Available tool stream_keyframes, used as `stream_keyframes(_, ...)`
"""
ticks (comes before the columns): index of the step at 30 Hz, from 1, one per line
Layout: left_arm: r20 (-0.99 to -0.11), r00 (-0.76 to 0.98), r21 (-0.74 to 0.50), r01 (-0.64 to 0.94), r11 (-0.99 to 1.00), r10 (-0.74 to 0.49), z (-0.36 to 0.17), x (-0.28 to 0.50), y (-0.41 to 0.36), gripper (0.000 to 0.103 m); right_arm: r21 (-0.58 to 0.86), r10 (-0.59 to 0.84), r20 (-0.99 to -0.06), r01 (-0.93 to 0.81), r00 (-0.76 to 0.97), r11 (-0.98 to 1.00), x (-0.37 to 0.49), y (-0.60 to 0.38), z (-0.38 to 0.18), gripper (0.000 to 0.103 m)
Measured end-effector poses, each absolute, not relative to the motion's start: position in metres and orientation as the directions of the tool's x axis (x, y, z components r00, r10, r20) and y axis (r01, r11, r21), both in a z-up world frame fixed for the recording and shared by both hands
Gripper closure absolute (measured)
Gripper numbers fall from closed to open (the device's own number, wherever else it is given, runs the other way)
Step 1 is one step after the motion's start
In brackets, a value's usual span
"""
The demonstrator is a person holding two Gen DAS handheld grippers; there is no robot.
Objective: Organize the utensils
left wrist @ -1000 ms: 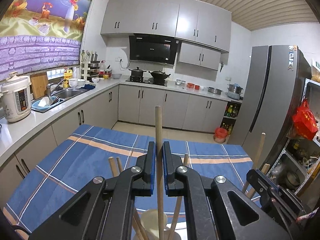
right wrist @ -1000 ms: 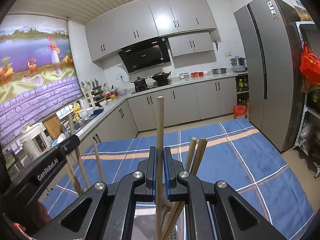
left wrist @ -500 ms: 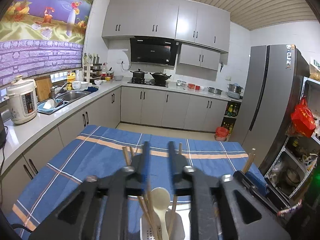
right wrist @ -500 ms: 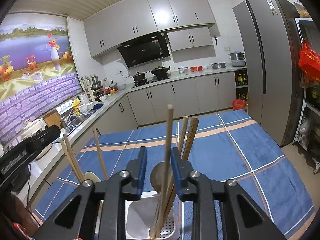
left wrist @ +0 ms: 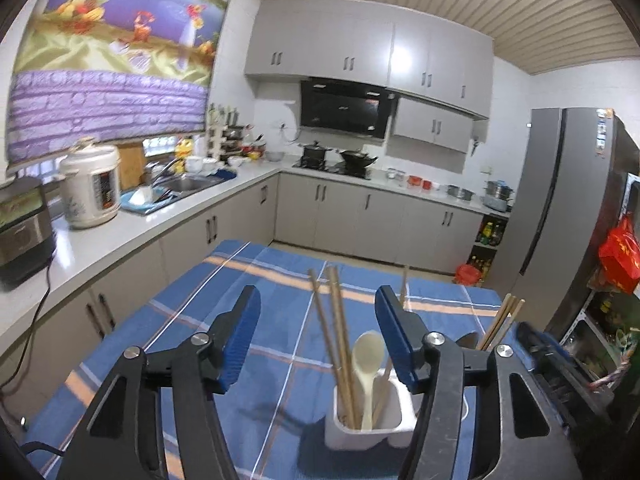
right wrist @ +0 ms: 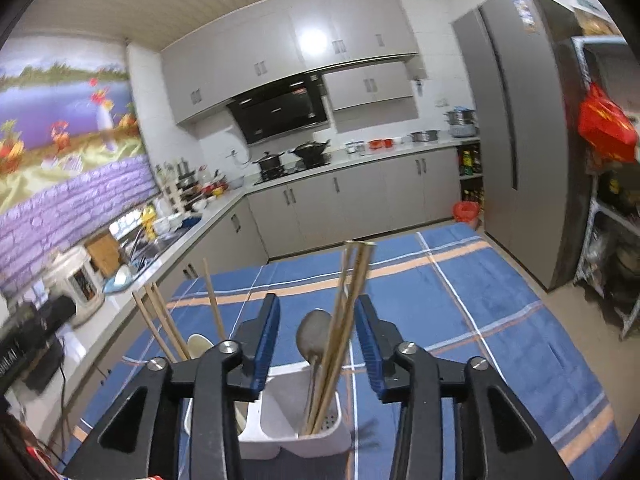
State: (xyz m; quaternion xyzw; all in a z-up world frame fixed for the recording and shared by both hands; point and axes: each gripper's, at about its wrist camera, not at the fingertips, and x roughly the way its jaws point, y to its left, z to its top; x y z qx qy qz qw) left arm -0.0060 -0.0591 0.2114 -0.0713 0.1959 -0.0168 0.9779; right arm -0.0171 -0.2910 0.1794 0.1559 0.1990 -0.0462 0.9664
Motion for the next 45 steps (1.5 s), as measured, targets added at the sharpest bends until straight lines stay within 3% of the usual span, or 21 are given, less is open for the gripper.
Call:
stream_keyframes(5, -0.430, 0.902, -0.118, -0.018, 0.993, -0.035, 0.206, -0.026, -0.060, 0.043, 0.331, -0.067, -0.396, 0.210, 0.916, 0.920, -0.055, -0.299, 0.179, 0.053)
stream_keyframes(13, -0.431, 0.902, 0.010, 0.024, 1.000, -0.017, 0.207, -0.070, -0.088, 0.043, 0.345, -0.084, -0.437, 0.253, 0.896, 0.904, -0.087, -0.315, 0.165, 0.053)
stream_keyframes(18, -0.443, 0.895, 0.024, 0.071, 0.997, -0.053, 0.229, -0.088, -0.100, 0.040, 0.260, -0.078, -0.493, 0.233, 0.866, 0.937, -0.098, -0.329, 0.182, 0.050)
stream_keyframes(23, -0.400, 0.913, 0.023, 0.092, 0.995, -0.075, 0.260, -0.110, -0.104, 0.031, 0.190, -0.003, -0.589, 0.142, 0.808, 0.971, -0.103, -0.309, 0.193, 0.050)
stream_keyframes(28, -0.368, 0.921, -0.035, 0.119, 0.992, -0.123, 0.277, -0.127, -0.098, 0.029, 0.086, -0.037, -0.518, 0.095, 0.855, 0.992, -0.139, -0.277, 0.208, 0.044)
stream_keyframes(37, -0.342, 0.925, -0.140, 0.125, 0.982, -0.167, 0.294, -0.158, -0.070, 0.027, 0.175, -0.074, -0.463, 0.173, 0.883, 0.969, -0.171, -0.297, 0.202, 0.041)
stream_keyframes(45, -0.277, 0.958, -0.041, 0.064, 0.997, -0.073, 0.308, -0.195, -0.052, 0.014, 0.254, -0.061, -0.479, 0.205, 0.876, 0.945, -0.188, -0.310, 0.199, 0.041)
